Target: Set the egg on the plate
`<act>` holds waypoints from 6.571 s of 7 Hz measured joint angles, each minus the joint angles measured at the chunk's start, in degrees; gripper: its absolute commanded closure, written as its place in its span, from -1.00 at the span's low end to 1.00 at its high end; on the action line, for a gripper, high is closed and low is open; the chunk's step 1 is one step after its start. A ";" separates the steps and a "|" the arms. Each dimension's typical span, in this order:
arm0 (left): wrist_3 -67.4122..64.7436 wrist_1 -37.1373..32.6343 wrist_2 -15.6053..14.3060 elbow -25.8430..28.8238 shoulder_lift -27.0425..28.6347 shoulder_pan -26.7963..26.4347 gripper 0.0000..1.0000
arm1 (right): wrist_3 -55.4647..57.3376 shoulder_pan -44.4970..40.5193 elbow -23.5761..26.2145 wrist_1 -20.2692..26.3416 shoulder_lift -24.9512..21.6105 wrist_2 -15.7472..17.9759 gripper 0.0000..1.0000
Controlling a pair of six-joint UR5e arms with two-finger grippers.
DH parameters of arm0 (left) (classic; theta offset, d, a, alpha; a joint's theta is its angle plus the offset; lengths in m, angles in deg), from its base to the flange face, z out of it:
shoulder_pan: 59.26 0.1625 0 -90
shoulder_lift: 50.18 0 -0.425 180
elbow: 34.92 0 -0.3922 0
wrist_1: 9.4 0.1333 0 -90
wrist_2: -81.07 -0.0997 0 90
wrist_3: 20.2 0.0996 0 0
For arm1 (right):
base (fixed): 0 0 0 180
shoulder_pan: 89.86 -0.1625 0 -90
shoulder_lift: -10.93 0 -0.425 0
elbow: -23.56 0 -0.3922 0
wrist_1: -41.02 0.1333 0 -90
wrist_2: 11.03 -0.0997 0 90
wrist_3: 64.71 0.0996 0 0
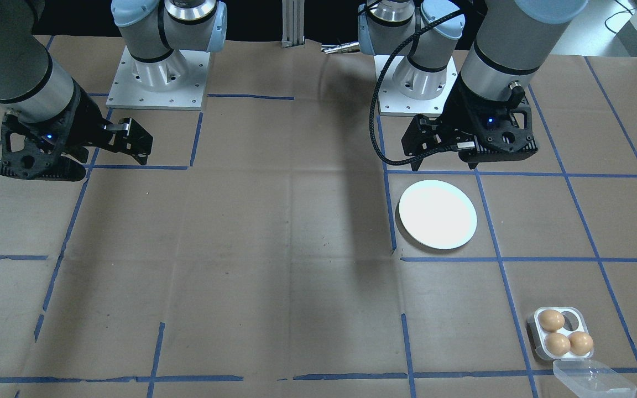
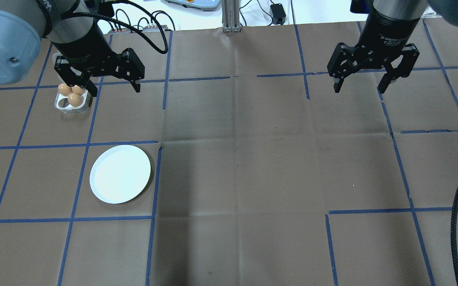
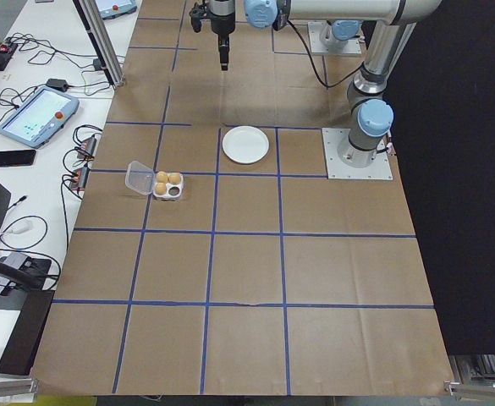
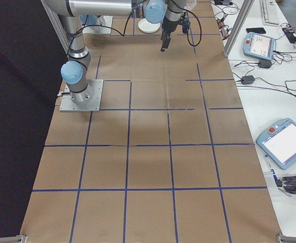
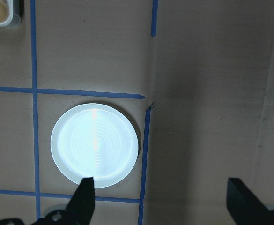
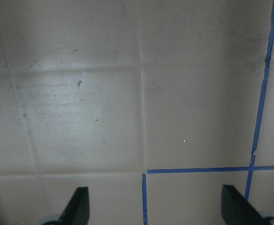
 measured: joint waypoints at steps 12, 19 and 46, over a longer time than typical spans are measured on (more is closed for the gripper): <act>18.79 1.39 2.29 9.85 10.27 17.18 -0.99 | 0.00 0.00 0.00 0.00 0.03 -0.02 -1.00; 31.35 8.40 1.99 17.54 27.56 24.03 -0.97 | 0.00 0.00 0.00 0.00 0.06 -0.02 -1.00; 17.40 16.51 0.83 -25.27 -2.29 19.85 0.71 | 0.00 0.00 0.00 0.00 0.00 -0.05 -1.00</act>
